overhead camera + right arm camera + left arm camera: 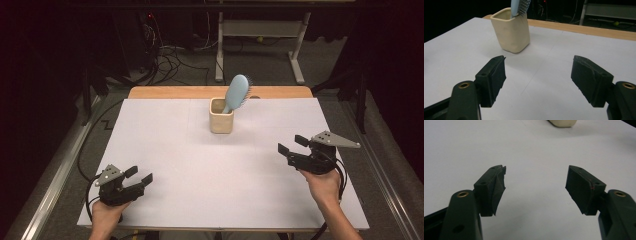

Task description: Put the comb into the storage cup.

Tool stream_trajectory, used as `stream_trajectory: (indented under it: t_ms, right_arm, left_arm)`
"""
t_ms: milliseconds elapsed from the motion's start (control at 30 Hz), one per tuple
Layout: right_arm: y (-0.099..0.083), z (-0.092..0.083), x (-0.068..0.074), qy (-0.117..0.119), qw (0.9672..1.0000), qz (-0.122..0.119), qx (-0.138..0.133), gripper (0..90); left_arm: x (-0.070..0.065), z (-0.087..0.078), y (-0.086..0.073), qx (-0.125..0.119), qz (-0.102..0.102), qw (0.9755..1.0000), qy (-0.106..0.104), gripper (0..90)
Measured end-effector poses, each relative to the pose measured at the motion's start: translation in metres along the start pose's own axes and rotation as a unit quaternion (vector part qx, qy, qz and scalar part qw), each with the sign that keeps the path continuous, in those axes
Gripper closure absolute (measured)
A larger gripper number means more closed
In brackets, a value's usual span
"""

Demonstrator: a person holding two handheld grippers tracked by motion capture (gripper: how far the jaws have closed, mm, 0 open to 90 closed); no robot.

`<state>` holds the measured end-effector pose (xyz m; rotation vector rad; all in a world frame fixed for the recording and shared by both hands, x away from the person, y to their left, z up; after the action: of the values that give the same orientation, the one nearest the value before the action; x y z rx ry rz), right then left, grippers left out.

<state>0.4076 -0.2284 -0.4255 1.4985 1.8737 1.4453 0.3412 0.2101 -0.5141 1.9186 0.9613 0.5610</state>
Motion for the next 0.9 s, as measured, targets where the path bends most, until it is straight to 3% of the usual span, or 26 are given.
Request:
stream_trajectory:
  t_ms: [900]
  right_arm:
    - [-0.013, -0.023, -0.006, -0.004, 0.9999, 0.003, -0.013, 28.3]
  left_arm:
    - [0.001, -0.002, 0.000, -0.001, 0.000, 1.0000, 0.002, 32.2]
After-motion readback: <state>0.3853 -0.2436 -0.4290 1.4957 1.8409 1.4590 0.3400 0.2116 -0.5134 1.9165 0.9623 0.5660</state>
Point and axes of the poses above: each handheld gripper's, and its own axes: z roughly forward along the jaws, y roughly out of its top, x roughly to its left, the point moved 10 cm from there along z, roughly forward along the jaws, and after that the axes turned 14 degrees about z, right-handed, at the moved point
